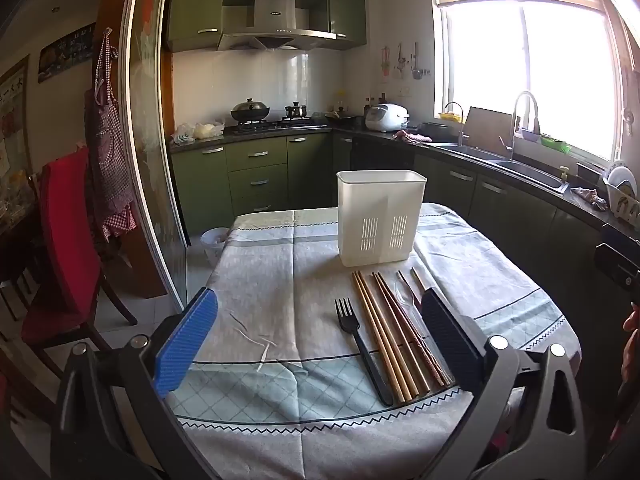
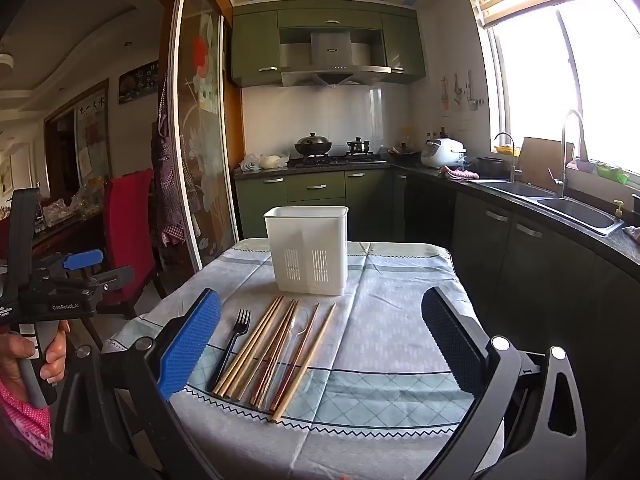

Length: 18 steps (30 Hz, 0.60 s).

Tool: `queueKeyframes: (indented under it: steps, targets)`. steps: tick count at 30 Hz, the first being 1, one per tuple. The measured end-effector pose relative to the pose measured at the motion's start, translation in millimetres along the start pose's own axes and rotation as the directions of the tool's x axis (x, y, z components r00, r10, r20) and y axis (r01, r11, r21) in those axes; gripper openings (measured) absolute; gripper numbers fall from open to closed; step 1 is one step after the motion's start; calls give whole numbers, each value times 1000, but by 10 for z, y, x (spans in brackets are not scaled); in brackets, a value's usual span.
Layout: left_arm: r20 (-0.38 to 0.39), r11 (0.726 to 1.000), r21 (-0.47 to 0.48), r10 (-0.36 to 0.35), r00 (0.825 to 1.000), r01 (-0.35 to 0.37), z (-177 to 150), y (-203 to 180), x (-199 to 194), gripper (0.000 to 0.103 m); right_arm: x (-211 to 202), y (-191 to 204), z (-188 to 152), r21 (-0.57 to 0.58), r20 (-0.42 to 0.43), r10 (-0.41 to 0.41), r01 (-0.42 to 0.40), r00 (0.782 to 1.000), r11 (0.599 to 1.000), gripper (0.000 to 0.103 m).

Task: Organize utensils

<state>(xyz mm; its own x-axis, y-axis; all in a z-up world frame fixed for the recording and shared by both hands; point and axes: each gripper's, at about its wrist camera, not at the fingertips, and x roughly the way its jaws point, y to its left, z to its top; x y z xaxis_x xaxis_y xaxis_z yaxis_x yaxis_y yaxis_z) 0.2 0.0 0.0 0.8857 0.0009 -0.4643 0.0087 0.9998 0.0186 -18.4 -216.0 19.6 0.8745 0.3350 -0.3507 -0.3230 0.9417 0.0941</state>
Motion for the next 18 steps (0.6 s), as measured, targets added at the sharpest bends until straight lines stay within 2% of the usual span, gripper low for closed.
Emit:
queueKeyframes:
  steps: [6, 18]
  targets:
    - [7, 1000, 6, -1, 1000, 1, -8, -32, -12, 97, -53, -3, -3, 0, 16, 1, -1, 1000, 1000, 99]
    - [-1, 1000, -1, -6, 1000, 6, -26, 35, -7, 97, 17, -1, -3, -2, -4, -3, 3, 1000, 1000, 99]
